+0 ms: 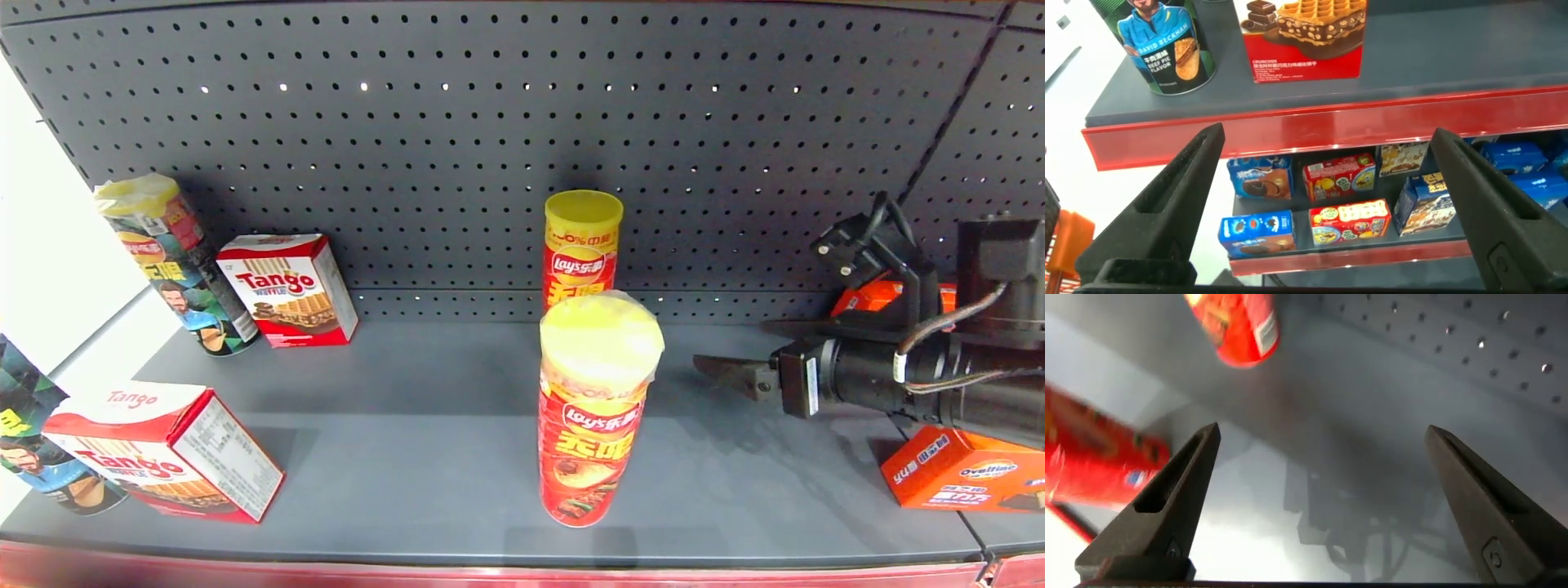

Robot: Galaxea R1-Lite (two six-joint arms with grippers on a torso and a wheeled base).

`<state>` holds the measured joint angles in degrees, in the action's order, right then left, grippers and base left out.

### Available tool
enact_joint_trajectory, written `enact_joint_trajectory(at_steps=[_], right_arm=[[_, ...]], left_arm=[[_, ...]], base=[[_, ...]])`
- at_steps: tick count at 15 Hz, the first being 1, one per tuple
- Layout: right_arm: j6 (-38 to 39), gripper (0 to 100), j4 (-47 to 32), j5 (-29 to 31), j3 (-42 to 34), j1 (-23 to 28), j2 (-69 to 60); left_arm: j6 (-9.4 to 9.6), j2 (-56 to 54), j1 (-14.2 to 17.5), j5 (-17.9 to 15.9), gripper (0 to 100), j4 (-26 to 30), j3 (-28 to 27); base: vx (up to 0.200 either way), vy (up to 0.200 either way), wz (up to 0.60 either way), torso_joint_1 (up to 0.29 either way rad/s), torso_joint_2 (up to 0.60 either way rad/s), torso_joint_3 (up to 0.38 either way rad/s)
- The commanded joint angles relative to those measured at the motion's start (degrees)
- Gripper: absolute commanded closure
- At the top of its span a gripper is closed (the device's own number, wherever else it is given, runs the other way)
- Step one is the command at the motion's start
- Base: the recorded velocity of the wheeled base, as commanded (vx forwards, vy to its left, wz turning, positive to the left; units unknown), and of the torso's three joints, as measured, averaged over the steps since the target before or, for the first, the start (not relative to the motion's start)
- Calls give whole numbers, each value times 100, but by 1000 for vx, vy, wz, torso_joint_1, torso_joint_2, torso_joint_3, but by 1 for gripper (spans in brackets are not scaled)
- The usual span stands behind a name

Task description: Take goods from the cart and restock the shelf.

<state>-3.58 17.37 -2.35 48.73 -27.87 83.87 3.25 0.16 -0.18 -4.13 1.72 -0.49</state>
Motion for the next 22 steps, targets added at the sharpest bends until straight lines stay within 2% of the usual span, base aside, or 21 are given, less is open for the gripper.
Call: enact_joint_trajectory(at_steps=[1, 12, 16, 22], right_arm=[[7, 0, 3, 191, 568, -17, 639], [7, 0, 91, 218, 2132, -35, 2169], [7, 0, 91, 226, 2440, -61, 2432], [7, 0, 109, 235, 2457, -166, 2476]], left_arm=[[0, 11, 1, 0, 0, 4, 5], [-9, 11, 1, 0, 0, 4, 5], [-9, 11, 1, -9, 0, 4, 5], [-9, 11, 1, -9, 0, 4, 5]], base=[[0, 0, 0, 0, 0, 0], [0, 0, 0, 0, 0, 0], [0, 0, 0, 0, 0, 0], [0, 0, 0, 0, 0, 0]])
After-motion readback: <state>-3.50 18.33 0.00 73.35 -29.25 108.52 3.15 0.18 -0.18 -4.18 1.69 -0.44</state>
